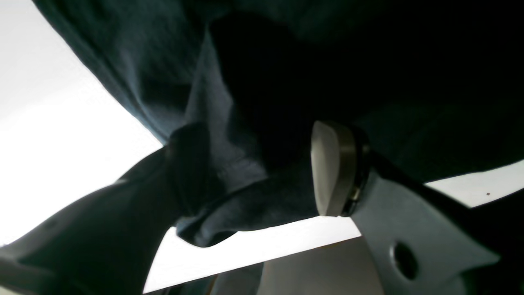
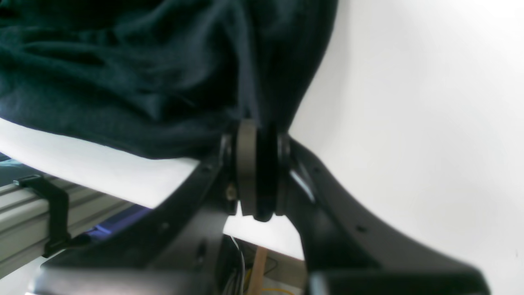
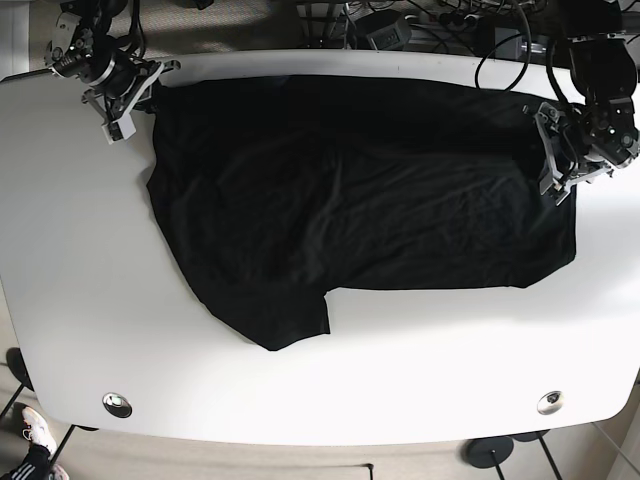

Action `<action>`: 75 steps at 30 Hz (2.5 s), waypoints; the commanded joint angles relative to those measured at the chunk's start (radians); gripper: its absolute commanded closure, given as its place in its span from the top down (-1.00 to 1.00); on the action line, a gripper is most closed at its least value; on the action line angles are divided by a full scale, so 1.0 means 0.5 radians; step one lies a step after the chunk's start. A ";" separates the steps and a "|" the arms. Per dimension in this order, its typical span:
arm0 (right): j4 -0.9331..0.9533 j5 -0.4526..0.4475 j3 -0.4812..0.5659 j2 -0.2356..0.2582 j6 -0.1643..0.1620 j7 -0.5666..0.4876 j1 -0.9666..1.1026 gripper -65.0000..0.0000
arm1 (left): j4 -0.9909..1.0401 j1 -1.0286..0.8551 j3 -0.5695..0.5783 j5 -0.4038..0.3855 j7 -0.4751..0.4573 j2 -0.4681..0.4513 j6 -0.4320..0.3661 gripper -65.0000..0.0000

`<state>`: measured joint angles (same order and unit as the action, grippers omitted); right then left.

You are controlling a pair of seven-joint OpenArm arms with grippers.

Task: Fold the T-shirt properly
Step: 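Regrasp the shirt edge with both grippers and pull it taut, then reach both grippers to the shirt's hem and grasp it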

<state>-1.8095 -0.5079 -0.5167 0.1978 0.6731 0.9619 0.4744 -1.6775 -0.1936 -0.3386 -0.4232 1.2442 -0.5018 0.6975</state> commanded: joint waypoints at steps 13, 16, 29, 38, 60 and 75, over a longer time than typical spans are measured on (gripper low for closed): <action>-0.025 -0.029 -0.021 0.026 0.002 -0.041 -0.002 -0.94 | 0.180 0.027 -0.104 0.004 -0.063 -0.121 0.001 0.12; -0.025 -0.029 -0.018 0.026 0.002 -0.041 -0.002 -0.94 | 0.180 0.024 -0.101 0.004 -0.063 -0.121 0.001 0.12; -0.025 -0.029 -0.015 0.026 0.002 -0.041 -0.002 -0.94 | 0.199 0.128 -0.472 0.010 -0.063 -0.149 0.001 -0.82; -0.025 -0.029 -0.008 0.026 0.006 -0.041 -0.002 -0.94 | 0.754 0.444 -0.500 0.007 -0.066 -0.382 0.001 -0.76; -0.040 -0.032 -0.079 0.032 0.006 -0.038 0.164 -0.94 | 0.217 -0.360 -0.929 0.231 -0.710 0.167 0.001 -0.10; -0.037 -0.032 -0.242 0.088 0.006 -0.029 0.237 -0.34 | 0.214 -0.679 -0.810 0.243 -0.949 0.134 0.001 -0.12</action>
<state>-1.8126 -0.5198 -0.6342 0.2298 0.6735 0.9546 0.5869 -1.5517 -0.5301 -0.7357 -0.3058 0.7708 -0.4156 0.6975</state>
